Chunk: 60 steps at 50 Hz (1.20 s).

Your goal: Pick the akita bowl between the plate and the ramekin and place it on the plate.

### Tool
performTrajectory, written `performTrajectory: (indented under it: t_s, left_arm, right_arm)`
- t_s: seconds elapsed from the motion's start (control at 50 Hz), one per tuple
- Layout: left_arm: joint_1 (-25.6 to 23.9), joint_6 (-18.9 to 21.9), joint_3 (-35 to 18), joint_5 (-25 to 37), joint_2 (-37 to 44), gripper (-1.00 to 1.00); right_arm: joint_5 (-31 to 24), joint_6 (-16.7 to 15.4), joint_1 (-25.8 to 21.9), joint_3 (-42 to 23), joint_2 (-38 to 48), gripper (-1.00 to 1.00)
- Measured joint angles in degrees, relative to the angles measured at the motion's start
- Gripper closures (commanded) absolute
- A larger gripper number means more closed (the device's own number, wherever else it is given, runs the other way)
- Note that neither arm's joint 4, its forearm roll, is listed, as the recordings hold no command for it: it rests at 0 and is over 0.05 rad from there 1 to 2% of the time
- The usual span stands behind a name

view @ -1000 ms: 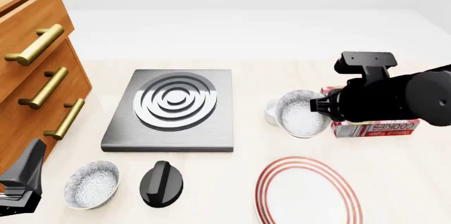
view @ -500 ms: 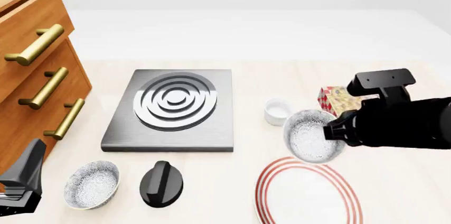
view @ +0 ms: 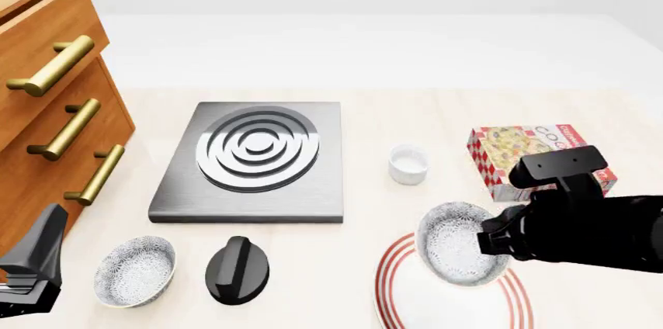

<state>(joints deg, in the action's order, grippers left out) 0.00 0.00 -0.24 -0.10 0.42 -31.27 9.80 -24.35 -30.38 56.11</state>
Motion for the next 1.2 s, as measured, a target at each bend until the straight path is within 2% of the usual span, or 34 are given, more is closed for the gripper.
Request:
performTrajectory:
  t_s: [0.44, 0.82, 1.16, 1.18, 1.2]
  left_arm:
    - [0.0, 0.0, 0.0, 0.0, 0.0, -1.0]
    - [0.0, 0.0, 0.0, 0.0, 0.0, -1.0]
    - [0.0, 0.0, 0.0, 0.0, 0.0, -1.0]
    - [0.0, 0.0, 0.0, 0.0, 0.0, -1.0]
    - [0.0, 0.0, 0.0, 0.0, 0.0, -1.0]
  right_arm:
    - [4.21, 1.34, -1.38, 5.26, 1.56, 1.0]
    - [11.09, 2.51, -2.67, 8.05, 8.11, 1.0]
    - [15.49, 2.12, -1.32, 9.69, 12.42, 1.0]
    - [15.68, 2.14, -1.22, 9.73, 12.59, -1.0]
    - [15.86, 2.11, -1.16, 9.8, 12.79, -1.0]
